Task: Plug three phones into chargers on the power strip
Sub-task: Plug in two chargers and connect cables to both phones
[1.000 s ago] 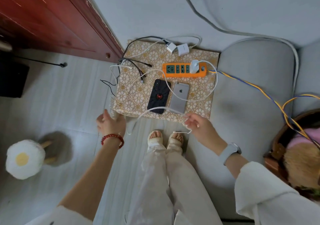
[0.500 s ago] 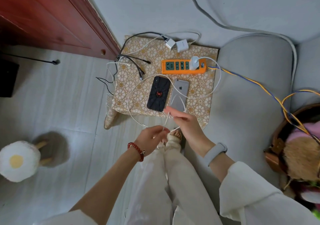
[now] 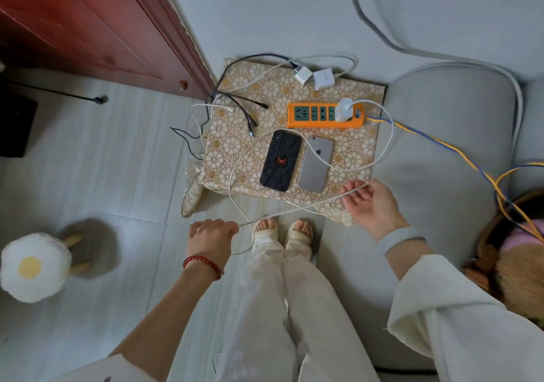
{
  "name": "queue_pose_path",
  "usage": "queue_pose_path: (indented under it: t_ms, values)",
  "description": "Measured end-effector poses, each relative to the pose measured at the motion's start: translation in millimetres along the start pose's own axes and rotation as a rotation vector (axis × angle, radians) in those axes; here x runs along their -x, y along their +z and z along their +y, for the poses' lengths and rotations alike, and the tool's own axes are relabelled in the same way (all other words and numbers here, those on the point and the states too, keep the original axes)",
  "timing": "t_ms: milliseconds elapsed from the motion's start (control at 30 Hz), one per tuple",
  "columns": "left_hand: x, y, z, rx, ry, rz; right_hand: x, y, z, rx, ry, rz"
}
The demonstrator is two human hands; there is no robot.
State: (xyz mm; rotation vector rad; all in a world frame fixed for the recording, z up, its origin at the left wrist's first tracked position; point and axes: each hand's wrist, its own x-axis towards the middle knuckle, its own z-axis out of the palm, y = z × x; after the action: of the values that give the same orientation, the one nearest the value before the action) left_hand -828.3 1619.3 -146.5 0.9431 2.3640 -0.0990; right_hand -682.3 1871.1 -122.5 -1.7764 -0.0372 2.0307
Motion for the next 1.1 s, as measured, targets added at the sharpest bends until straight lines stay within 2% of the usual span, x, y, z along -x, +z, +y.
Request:
queue_pose_path:
  t_ms: [167, 233, 333, 433, 533, 600, 667, 733, 800, 833, 900, 967, 1000, 1100]
  values:
    - [-4, 6, -17, 0.005, -0.197, 0.119, -2, -5, -4, -0.128, 0.017, 0.042]
    - [-7, 5, -25, -0.020, -0.285, 0.057, -4, -8, -5, -0.172, 0.045, 0.051]
    - [-14, 1, -29, 0.031, -0.393, -0.093, -2, -12, -3, -0.015, 0.029, 0.009]
    - [-26, -6, -16, 0.225, -0.349, -0.246, 8, -16, -1, 0.256, -0.016, -0.211]
    - [-38, -19, 16, 0.694, -0.317, -0.308, 24, -22, 13, 0.753, -0.064, -0.437]
    - [-43, -28, 47, 1.080, -0.388, -0.443, 33, -27, 28, 1.181, -0.157, -0.561]
    - [-49, -35, 77, 1.322, -0.422, -0.588, 37, -35, 42, 1.542, -0.264, -0.673]
    - [-54, -37, 99, 1.473, -0.398, -0.607, 39, -42, 50, 1.663, -0.268, -0.696]
    - [-56, -39, 113, 1.552, -0.400, -0.514, 35, -51, 50, 1.678, -0.210, -0.710]
    - [-57, -40, 117, 1.510, -0.376, -0.449, 33, -54, 49, 1.671, -0.191, -0.709]
    - [-54, -39, 116, 1.369, -0.246, -0.398, 24, -57, 45, 1.450, -0.122, -0.587]
    - [-45, -40, 112, 1.204, -0.059, -0.468, 10, -54, 36, 1.058, 0.017, -0.403]
    - [-40, -40, 110, 1.094, 0.034, -0.523, 4, -50, 30, 0.927, 0.060, -0.372]
    - [-27, -34, 107, 0.806, 0.197, -0.648, -3, -34, 19, 0.683, 0.147, -0.437]
